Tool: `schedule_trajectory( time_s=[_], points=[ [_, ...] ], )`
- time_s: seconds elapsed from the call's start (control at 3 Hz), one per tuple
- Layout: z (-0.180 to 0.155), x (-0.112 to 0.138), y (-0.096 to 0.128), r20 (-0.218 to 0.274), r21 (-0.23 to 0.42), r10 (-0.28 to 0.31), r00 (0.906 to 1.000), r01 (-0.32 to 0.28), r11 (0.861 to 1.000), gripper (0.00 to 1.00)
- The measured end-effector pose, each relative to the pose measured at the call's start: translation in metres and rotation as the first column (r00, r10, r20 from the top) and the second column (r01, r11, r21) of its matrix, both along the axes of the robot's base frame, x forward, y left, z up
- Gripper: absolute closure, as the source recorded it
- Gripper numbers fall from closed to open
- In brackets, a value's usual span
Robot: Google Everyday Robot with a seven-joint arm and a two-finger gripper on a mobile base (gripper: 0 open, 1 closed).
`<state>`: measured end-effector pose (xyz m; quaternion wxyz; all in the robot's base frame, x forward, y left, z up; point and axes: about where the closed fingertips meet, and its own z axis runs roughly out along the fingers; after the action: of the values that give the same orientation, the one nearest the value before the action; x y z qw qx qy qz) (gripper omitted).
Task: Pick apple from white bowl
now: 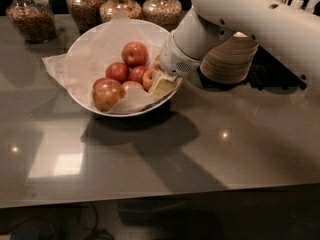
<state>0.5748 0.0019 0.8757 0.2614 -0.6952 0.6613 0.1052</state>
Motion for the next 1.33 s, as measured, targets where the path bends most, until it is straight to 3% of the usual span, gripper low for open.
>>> schedule_trajectory(
  time_s=[0.33, 1.0, 1.33],
  points=[
    [0.000, 0.000, 0.000, -0.001, 0.001, 0.001, 1.0000, -0.001, 1.000, 1.00],
    [0.037, -0.007, -0.004, 0.031, 0.079, 0.032, 0.9990, -0.034, 0.996, 1.00],
    [0.068, -0.012, -0.007, 0.040, 0.164, 0.071, 0.9967, -0.077, 0.983, 1.00]
  ],
)
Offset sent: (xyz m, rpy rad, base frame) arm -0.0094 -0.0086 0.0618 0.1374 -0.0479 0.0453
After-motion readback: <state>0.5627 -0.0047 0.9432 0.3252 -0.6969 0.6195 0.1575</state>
